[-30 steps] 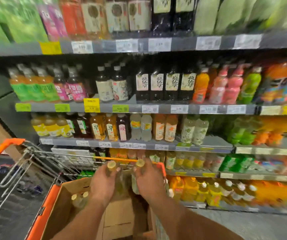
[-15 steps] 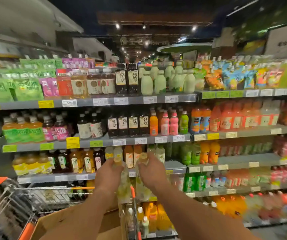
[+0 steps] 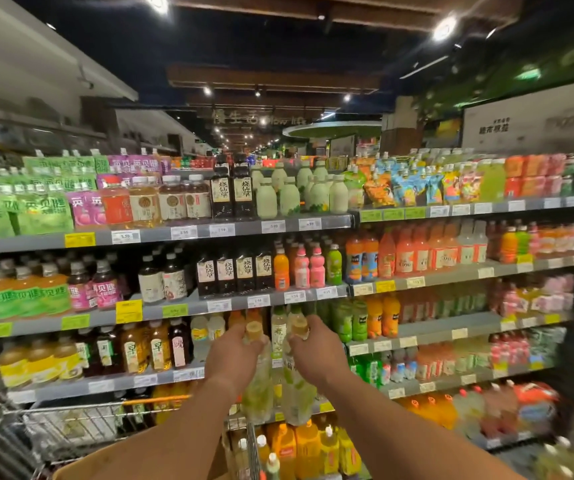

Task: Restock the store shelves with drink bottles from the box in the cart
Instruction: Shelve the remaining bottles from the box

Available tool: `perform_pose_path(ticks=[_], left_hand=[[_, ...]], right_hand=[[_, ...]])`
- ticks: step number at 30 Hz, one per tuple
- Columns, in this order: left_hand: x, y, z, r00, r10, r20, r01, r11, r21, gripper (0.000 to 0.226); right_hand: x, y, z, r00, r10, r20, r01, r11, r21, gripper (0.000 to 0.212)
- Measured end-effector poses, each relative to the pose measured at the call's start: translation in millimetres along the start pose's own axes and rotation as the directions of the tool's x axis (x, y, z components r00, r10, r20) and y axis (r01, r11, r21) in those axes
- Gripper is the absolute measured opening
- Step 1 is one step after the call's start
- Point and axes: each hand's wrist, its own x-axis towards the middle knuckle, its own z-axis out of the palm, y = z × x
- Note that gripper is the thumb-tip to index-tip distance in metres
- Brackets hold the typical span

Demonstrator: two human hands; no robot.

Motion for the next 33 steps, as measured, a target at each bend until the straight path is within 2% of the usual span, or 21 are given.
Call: perform_pose_path(ticks=[5,11,14,20,25,29,33], left_hand=[[-7.7,19.6,13.2,0.999,0.033,0.003,-0.033,0.999,-0.018,0.037],[-10.1,51.1,44.1,0.997,0.074,-0.022,-0.074,0.997,-0.008,0.015],[-8.7,68.4,66.9,0.996,0.077,-0.035,-0.078,0.997,-0.018,0.022],[3.2,100.3,117.9,0.995,0.053,-0.083,-0.054,0.999,-0.007,0.025],[12.3,118.9,165.6,0.995,0.007,-0.101,-0.011,0.999,-0.037,0.038],[18.4,125.1,193.7,0.996,-0.026,-0.088,0.026,1.0,-0.011,0.028],[38.6,120.8,219.3,0.994,-0.068,-0.081,0.066,0.997,-0.031,0.028]], right_hand=[[-2.3,7.9,-24.6,1.0,-0.008,-0.018,0.008,1.0,-0.014,0.036],[13.7,31.9,-60.2,1.0,-0.009,-0.004,0.009,1.0,-0.027,0.031],[27.2,49.8,-79.6,0.999,-0.039,0.013,0.04,0.999,-0.031,0.036],[63.6,89.3,-117.2,0.993,-0.1,0.059,0.102,0.994,-0.029,0.034],[97.6,127.0,-139.1,0.988,-0.127,0.084,0.128,0.992,-0.017,0.036],[120.6,153.0,-145.2,0.988,-0.113,0.108,0.116,0.993,-0.027,0.045],[145.3,171.6,-139.4,0.987,-0.113,0.111,0.115,0.993,-0.011,0.046]])
